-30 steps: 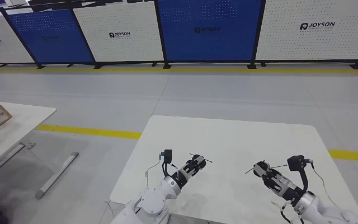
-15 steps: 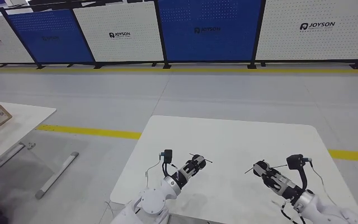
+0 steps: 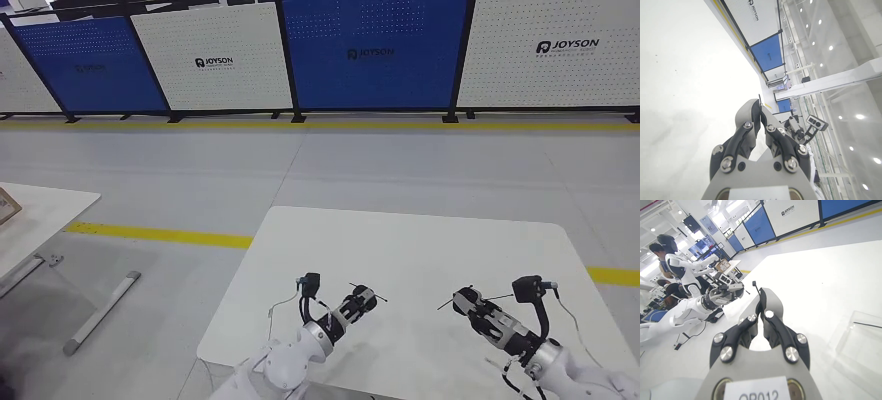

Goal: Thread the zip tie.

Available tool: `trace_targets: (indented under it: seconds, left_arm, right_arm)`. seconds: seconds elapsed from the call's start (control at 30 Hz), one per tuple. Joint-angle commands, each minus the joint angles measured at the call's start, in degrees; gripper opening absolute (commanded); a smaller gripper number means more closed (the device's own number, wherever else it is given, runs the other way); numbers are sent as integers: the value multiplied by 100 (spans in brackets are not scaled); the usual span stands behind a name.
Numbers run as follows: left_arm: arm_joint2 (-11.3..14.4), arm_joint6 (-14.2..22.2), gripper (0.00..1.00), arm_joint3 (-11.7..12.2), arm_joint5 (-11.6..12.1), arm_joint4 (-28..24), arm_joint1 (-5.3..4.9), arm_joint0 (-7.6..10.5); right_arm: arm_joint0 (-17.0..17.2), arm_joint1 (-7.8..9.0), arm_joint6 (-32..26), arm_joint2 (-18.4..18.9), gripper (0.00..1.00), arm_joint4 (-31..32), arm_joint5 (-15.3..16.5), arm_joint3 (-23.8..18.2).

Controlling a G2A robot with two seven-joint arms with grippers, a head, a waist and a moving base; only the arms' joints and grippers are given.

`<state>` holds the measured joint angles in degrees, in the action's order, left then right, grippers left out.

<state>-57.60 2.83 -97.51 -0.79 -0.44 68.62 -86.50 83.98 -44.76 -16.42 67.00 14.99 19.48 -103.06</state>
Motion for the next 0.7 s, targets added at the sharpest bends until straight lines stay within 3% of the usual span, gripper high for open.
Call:
trace_targets:
  seconds: [0.0,0.5,0.67]
  left_arm:
    - [162,-116,0,101,-74,60,41,91]
    - [162,-116,0,101,-74,60,41,91]
    - [162,-116,0,101,-74,60,41,91]
  right_arm:
    - [0,0,0,0,0,0,0,0]
    - [5,-3,16,-3,0,-14,-3,-7]
    - [289,-44,742,191,0,-572,0,-393]
